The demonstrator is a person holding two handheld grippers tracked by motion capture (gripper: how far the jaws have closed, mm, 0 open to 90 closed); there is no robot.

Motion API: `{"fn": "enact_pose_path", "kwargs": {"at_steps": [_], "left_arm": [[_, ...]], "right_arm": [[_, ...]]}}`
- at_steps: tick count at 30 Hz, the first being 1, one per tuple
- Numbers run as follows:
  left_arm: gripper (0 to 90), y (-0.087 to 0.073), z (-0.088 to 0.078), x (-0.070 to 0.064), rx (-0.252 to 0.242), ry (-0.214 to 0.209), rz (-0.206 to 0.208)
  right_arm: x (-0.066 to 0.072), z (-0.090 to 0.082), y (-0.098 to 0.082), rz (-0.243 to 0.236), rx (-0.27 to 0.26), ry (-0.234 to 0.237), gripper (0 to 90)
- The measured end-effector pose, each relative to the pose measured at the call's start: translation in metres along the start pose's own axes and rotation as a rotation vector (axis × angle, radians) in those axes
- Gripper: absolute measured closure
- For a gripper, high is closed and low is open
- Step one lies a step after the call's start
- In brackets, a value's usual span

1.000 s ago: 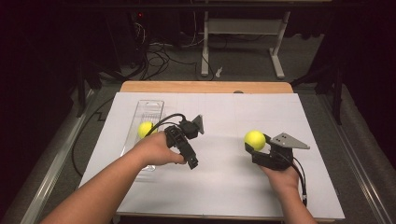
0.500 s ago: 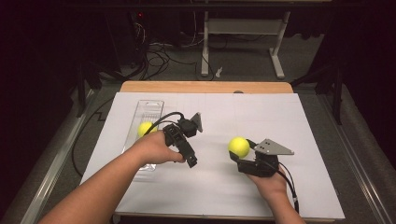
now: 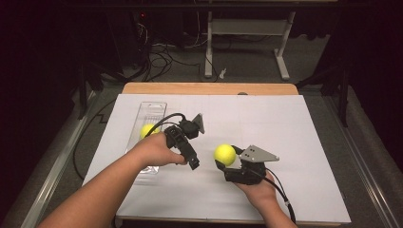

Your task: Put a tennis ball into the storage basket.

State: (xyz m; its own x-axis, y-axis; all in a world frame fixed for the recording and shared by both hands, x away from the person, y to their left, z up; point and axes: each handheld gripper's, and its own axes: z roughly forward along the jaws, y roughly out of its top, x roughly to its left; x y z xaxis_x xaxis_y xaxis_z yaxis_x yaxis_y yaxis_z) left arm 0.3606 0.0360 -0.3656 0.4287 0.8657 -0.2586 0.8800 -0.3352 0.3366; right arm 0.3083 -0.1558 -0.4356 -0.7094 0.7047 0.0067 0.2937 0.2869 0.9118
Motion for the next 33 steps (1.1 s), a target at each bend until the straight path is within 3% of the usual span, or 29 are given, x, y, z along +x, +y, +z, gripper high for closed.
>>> {"fn": "enact_pose_path", "kwargs": {"at_steps": [14,20,33], "left_arm": [[0.7,0.003,-0.002,0.004,-0.010,-0.002,-0.021],[0.7,0.001,-0.002,0.002,-0.007,-0.006,-0.010],[0.7,0.001,-0.001,-0.005,-0.009,-0.009,-0.010]], "right_arm": [[0.023,0.025,0.001,-0.026,0.011,0.067,27.6],[0.031,0.028,-0.006,-0.001,-0.007,0.101,27.6],[0.044,0.032,-0.008,-0.035,-0.005,0.122,27.6]]}}
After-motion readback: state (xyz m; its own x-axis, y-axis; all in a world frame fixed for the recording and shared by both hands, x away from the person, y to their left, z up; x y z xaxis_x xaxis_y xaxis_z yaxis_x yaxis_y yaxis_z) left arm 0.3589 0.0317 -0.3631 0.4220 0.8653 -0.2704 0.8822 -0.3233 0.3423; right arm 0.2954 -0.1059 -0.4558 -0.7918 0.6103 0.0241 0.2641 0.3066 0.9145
